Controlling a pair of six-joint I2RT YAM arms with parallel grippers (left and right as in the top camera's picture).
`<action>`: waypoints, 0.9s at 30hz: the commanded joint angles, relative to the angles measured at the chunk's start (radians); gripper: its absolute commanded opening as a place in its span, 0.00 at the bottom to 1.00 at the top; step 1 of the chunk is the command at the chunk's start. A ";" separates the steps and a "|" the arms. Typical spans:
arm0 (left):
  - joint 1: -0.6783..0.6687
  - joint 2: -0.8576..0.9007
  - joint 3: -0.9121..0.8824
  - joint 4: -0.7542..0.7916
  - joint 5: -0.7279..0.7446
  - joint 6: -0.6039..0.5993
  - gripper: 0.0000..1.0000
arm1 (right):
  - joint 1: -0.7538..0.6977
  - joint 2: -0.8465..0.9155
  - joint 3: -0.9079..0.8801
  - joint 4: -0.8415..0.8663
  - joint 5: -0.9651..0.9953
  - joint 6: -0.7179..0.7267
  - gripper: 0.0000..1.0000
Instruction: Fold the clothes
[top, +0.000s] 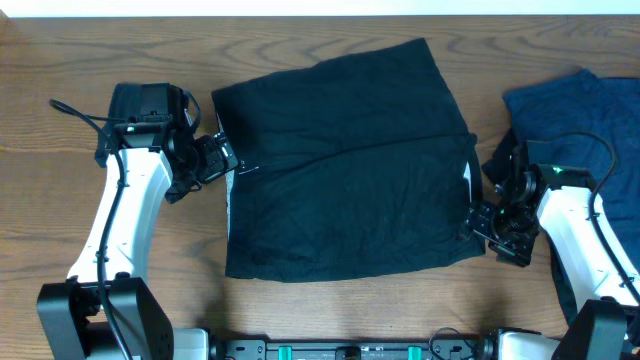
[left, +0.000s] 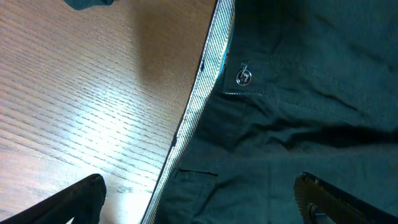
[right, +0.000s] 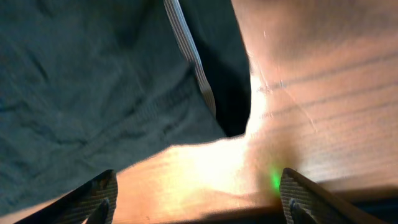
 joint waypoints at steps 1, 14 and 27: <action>-0.001 0.006 -0.006 -0.002 -0.013 -0.006 0.98 | -0.006 -0.010 -0.013 -0.003 -0.014 -0.021 0.79; -0.001 0.006 -0.006 -0.002 -0.013 -0.006 0.98 | -0.006 -0.010 -0.171 0.189 -0.031 -0.039 0.77; -0.001 0.006 -0.006 -0.002 -0.013 -0.006 0.98 | -0.006 -0.010 -0.171 0.272 0.007 -0.016 0.58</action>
